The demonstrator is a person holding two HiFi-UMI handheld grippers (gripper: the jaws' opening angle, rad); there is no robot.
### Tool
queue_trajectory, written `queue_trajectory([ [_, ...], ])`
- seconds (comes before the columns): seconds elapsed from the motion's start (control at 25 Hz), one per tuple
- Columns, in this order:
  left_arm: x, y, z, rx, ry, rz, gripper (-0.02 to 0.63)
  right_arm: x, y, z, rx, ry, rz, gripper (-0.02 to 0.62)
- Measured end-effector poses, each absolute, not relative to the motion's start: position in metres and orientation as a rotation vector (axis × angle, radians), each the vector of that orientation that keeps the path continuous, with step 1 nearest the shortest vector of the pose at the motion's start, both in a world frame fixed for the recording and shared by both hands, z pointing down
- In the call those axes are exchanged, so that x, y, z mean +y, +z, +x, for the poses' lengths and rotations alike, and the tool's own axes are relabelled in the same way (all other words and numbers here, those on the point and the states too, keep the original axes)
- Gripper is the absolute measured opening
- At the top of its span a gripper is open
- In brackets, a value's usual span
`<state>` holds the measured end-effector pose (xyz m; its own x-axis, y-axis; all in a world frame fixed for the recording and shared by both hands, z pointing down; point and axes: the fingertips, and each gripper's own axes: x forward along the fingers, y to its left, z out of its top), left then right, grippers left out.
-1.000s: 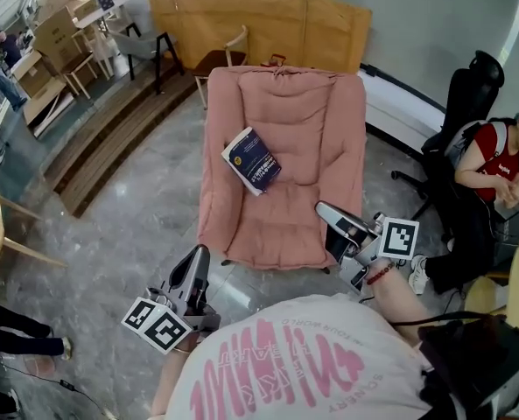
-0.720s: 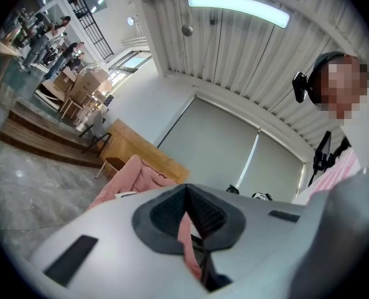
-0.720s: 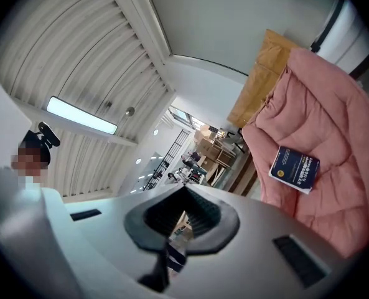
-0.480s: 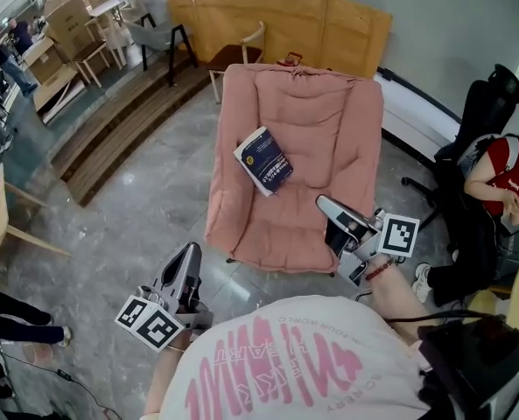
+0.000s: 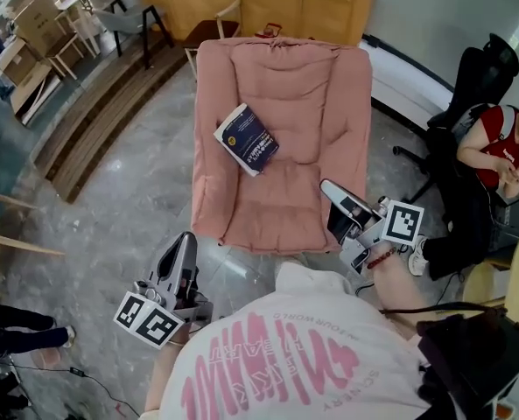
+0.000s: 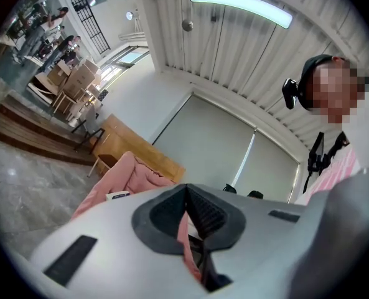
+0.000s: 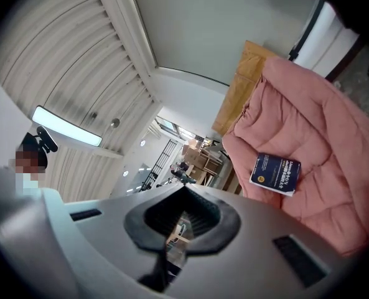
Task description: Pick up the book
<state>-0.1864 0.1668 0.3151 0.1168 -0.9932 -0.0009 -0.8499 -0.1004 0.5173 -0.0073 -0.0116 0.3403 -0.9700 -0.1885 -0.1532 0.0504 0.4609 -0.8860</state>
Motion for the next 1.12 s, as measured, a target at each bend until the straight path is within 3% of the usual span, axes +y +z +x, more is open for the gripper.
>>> queue_trajectory([
  [1.12,0.070,0.324,-0.242,-1.977,-0.404,1.687,0.008,-0.154,0.375,-0.106,2.490,-1.737,0.116,0.009],
])
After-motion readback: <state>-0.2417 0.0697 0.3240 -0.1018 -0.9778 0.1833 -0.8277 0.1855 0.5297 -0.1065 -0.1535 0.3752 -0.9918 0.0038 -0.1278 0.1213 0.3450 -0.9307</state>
